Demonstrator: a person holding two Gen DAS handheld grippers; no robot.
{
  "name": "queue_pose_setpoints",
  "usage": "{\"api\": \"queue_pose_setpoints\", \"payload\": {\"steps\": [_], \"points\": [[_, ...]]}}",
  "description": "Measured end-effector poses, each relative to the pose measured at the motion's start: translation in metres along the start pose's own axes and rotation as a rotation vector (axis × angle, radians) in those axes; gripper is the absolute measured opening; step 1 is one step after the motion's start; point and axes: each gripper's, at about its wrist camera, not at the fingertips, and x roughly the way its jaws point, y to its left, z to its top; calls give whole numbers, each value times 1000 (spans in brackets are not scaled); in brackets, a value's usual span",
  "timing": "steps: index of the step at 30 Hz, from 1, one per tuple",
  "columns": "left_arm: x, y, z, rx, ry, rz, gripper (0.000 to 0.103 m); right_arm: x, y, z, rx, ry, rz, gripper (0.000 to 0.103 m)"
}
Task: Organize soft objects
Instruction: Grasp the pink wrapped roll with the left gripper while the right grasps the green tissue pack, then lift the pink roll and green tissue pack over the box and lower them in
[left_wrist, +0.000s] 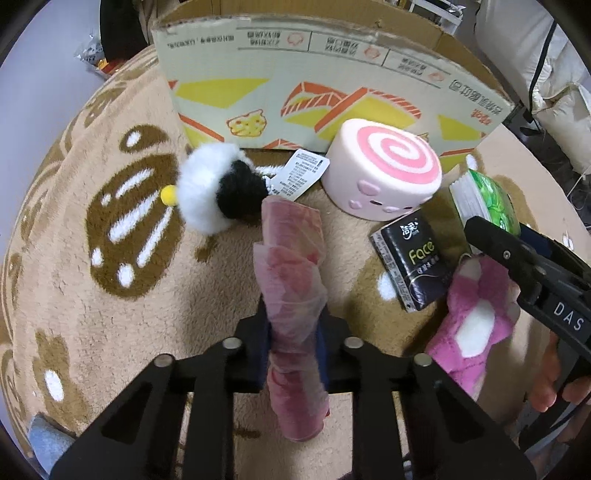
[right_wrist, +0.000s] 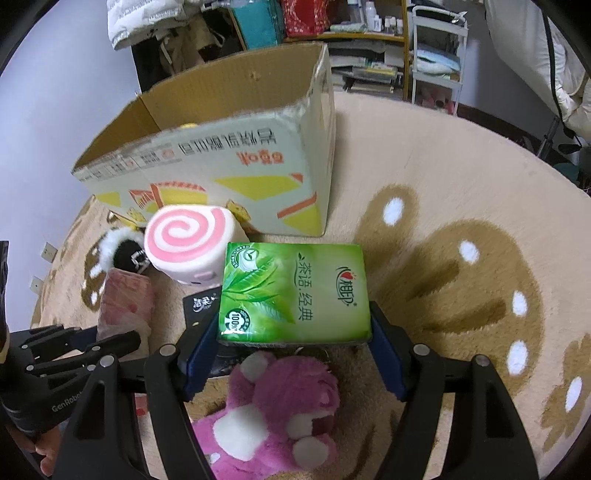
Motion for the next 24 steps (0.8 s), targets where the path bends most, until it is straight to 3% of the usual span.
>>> {"api": "queue_pose_setpoints", "payload": {"steps": [6, 10, 15, 24], "points": [[-14, 2, -4, 4, -36, 13, 16, -14, 1, 1, -2, -45, 3, 78], [-30, 0, -7, -9, -100, 11, 16, -25, 0, -1, 13, -74, 9, 78], [-60, -6, -16, -19, -215, 20, 16, -46, -1, -2, 22, -132, 22, 78], [-111, -18, -12, 11, -471, 101, 16, -78, 3, 0, 13, -235, 33, 78]]}}
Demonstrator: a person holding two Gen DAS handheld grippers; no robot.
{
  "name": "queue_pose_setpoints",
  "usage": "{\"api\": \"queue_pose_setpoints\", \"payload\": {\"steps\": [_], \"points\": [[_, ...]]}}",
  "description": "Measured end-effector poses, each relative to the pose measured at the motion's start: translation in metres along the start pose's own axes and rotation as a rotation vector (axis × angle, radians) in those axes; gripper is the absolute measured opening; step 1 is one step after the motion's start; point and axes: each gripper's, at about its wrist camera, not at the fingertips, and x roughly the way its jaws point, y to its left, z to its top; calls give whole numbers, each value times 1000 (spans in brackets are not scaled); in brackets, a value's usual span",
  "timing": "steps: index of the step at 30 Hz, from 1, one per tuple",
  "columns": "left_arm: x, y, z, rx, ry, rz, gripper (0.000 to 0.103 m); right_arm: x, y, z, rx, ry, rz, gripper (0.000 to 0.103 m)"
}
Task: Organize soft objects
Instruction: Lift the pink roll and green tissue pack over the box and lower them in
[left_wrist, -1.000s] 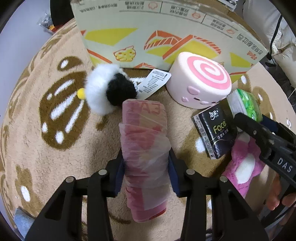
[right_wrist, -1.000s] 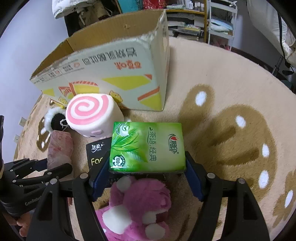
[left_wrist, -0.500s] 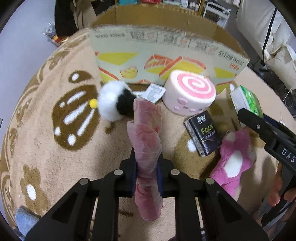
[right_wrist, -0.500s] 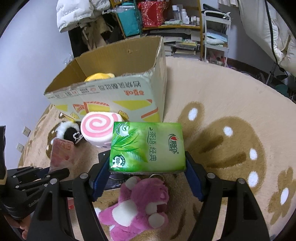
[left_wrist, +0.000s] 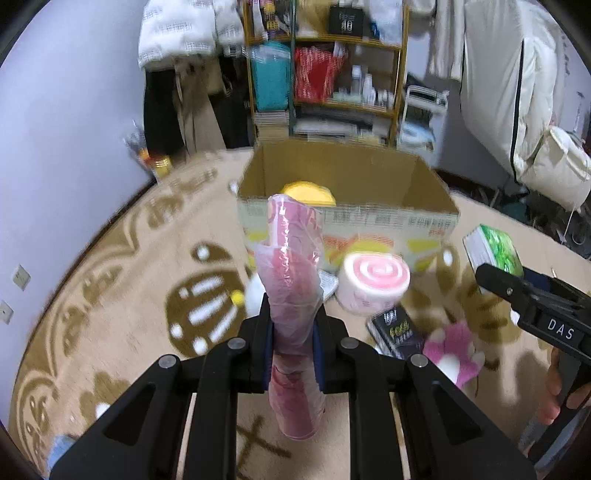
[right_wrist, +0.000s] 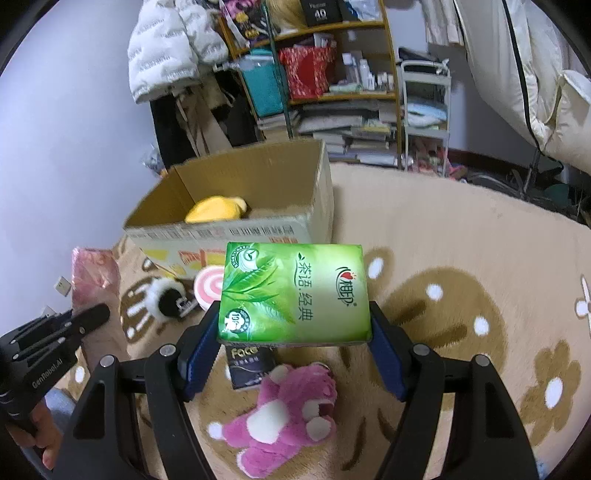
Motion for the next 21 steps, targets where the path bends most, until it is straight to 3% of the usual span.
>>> {"api": "queue_pose_setpoints", "payload": {"steps": [13, 21], "points": [[-32, 7, 22, 3, -187, 28, 16, -48, 21, 23, -71, -268, -49, 78], [-39, 9, 39, 11, -258, 27, 16, -54, 31, 39, -104, -343, -56, 78]]}}
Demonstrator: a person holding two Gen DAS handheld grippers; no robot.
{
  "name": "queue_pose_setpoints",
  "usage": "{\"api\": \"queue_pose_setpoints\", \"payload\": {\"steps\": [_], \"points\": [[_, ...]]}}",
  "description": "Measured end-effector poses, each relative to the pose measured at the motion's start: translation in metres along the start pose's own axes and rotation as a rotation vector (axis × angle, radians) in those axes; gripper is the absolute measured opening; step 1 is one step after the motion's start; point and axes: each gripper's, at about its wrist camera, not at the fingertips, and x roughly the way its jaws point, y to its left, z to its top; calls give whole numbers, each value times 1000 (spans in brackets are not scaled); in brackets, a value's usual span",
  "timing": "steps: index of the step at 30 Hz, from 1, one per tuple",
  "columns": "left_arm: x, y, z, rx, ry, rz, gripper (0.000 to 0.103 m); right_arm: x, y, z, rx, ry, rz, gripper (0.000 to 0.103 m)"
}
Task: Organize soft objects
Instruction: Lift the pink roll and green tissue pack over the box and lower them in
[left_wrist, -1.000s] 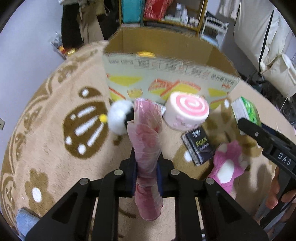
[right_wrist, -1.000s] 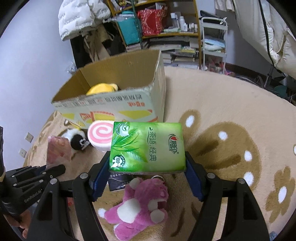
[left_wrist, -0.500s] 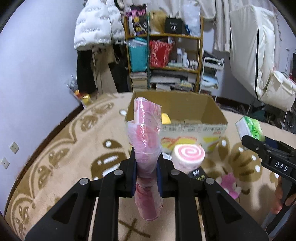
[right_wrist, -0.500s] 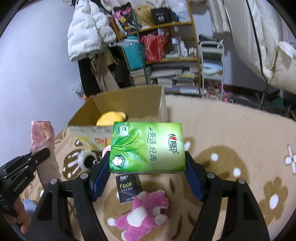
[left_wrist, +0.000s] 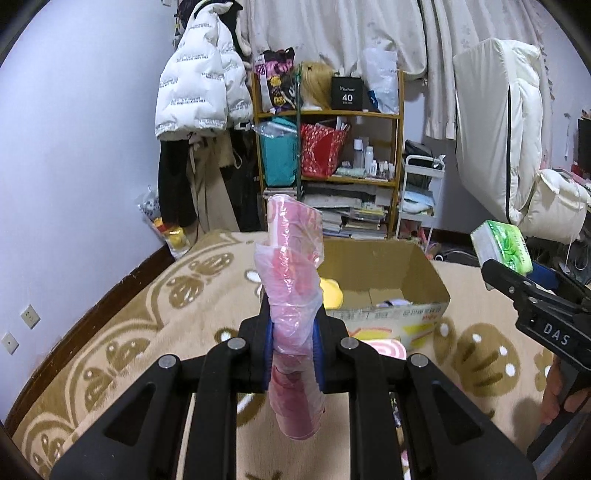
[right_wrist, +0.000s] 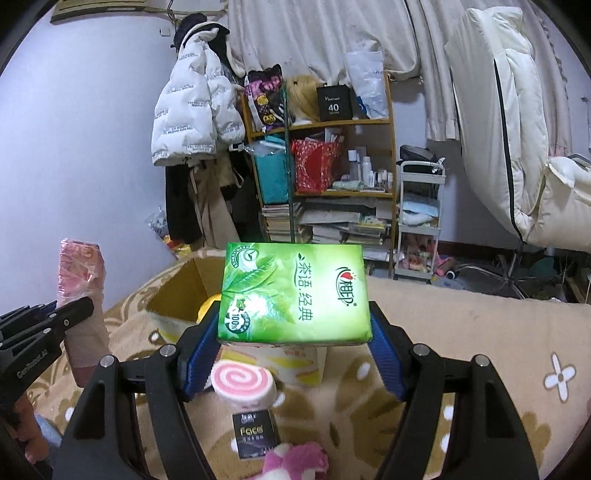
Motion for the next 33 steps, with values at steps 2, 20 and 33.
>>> {"api": "queue_pose_setpoints", "payload": {"steps": [2, 20, 33], "points": [[2, -1, 6, 10, -16, 5, 16, 5, 1, 6, -6, -9, -3, 78], [36, -14, 54, 36, -127, 3, 16, 43, 0, 43, -58, -77, -17, 78], [72, -16, 62, 46, -103, -16, 16, 76, 1, 43, -94, -31, -20, 78]]}}
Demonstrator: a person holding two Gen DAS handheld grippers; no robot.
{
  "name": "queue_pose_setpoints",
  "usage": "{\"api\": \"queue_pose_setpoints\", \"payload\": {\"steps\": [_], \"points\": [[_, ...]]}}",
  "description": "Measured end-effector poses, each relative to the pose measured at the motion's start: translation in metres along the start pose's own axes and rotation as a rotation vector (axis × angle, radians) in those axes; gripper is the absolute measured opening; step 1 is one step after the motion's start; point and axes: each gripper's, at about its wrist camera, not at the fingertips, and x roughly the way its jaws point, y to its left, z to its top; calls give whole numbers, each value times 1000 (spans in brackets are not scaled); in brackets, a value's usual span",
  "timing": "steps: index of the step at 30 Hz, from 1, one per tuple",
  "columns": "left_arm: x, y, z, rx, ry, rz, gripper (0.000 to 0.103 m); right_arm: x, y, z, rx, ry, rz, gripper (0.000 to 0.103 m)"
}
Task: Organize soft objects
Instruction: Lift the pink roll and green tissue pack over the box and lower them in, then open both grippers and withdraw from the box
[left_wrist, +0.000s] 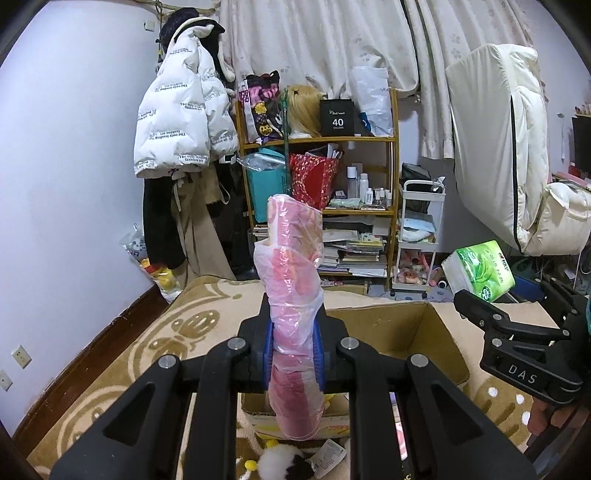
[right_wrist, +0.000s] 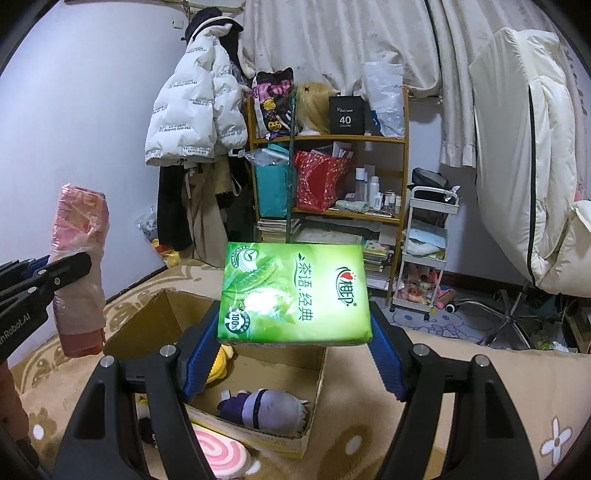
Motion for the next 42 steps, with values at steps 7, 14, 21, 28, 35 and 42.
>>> {"api": "queue_pose_setpoints", "payload": {"steps": [7, 14, 21, 28, 35, 42], "points": [[19, 3, -1, -21, 27, -22, 16, 19, 3, -3, -14, 30, 16, 78], [45, 13, -15, -68, 104, -54, 16, 41, 7, -12, -22, 82, 51, 78], [66, 19, -28, -104, 192, -81, 17, 61, 12, -30, -37, 157, 76, 78], [69, 13, -33, -94, 211, -83, 21, 70, 10, -41, -25, 215, 96, 78], [64, 14, -38, -106, 250, -74, 25, 69, 7, -46, -15, 232, 110, 78], [42, 26, -42, -114, 253, -25, 48, 58, 6, -45, 3, 236, 129, 80]]}}
